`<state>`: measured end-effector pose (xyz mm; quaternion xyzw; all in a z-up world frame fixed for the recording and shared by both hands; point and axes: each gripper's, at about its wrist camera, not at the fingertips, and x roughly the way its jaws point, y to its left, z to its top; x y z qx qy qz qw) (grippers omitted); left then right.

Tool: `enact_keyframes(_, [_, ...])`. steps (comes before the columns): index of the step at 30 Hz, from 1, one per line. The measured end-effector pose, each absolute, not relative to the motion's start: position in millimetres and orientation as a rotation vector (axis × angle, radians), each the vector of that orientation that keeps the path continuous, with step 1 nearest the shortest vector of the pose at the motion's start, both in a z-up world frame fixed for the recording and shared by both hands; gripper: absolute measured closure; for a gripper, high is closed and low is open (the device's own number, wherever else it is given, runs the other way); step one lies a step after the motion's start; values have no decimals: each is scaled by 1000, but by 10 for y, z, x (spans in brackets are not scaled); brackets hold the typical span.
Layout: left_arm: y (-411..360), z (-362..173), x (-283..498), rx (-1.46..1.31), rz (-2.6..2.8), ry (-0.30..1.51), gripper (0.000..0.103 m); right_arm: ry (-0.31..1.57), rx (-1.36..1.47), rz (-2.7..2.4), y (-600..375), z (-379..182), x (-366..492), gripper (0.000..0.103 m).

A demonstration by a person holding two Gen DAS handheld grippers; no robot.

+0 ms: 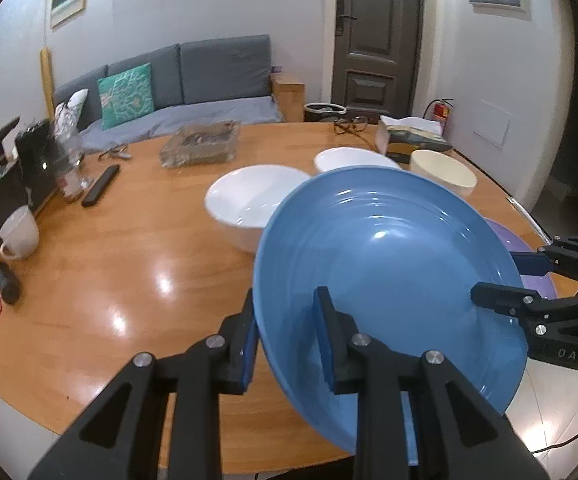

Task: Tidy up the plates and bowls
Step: 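Lift the blue plate with both grippers and lower it onto the purple plate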

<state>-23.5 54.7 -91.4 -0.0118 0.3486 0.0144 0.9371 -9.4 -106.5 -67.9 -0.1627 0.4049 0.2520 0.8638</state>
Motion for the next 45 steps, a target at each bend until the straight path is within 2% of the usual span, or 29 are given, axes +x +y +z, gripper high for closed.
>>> enact_keyframes(12, [-378, -773, 159, 67, -57, 746, 78, 787, -180, 477, -2042, -593, -31, 65])
enact_keyframes(21, [-1093, -988, 423, 177, -133, 818, 77, 780, -61, 393, -2821, -723, -2, 65])
enact_keyframes(45, [-1317, -1260, 637, 232, -146, 874, 77, 815, -5, 375, -3125, -992, 168, 63])
